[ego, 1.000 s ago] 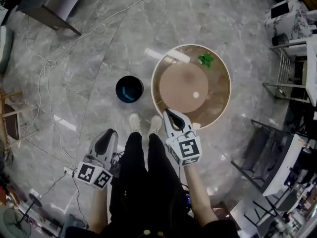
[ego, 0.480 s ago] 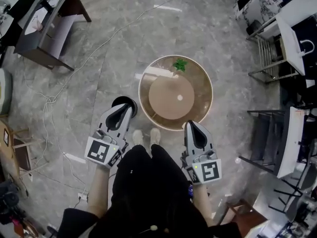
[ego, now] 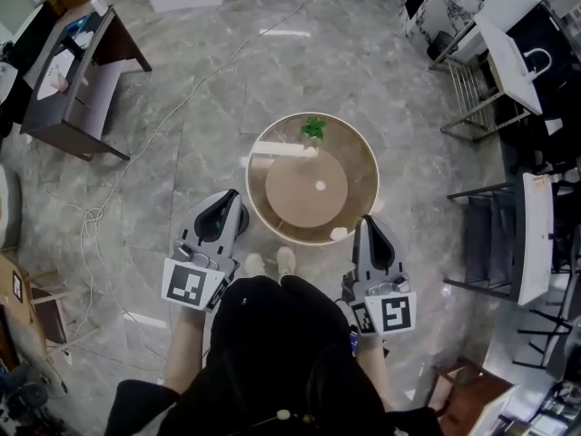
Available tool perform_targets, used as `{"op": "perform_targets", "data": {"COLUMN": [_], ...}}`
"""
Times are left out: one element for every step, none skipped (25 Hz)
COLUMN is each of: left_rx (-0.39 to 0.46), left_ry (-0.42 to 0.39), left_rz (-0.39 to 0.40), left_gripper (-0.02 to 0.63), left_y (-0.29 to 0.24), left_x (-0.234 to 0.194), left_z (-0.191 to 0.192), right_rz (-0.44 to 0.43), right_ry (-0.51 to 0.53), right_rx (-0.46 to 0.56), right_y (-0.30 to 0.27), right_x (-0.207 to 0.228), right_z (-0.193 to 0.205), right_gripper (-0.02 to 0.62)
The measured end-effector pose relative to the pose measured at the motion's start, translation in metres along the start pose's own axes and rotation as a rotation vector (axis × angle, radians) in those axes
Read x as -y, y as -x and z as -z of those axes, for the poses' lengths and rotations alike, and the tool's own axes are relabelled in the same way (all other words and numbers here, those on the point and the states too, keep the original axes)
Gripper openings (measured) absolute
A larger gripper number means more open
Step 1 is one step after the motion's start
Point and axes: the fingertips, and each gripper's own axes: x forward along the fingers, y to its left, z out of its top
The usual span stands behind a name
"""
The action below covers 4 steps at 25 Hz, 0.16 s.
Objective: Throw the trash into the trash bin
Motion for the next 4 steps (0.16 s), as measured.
{"op": "perform_targets", "data": {"left_rx": [0.0,0.0,0.001,0.002], "left_ry": [-0.001,-0.001,-0.001,0.0], "left_rz": [0.004,0.007,0.009,0.011], "left_gripper": [0.014,0.014,0.014,0.014], "left_y": [0.0001,0.0002,0.0002,0.0001], "left_x": [-0.0012,-0.0028,-0.0045,-0.0062], "left_z": [0.0012,0.0023,0.003,0.0037], "right_rz": [0.006,0.012,0.018,0.023], "right_ry": [-0.001,-0.002,-0.004,-0.007], "right_rx": [0.0,0.0,0.0,0.0], "right_y": [0.0006,0.0009,0.0011,0.0013], "right_x": [0.0012,0.0021,0.0029,0.0037], "right_z": [0.0005,0.0008,0.001,0.0011], "right_gripper": [0.003,0.003,0.003,0.003]}}
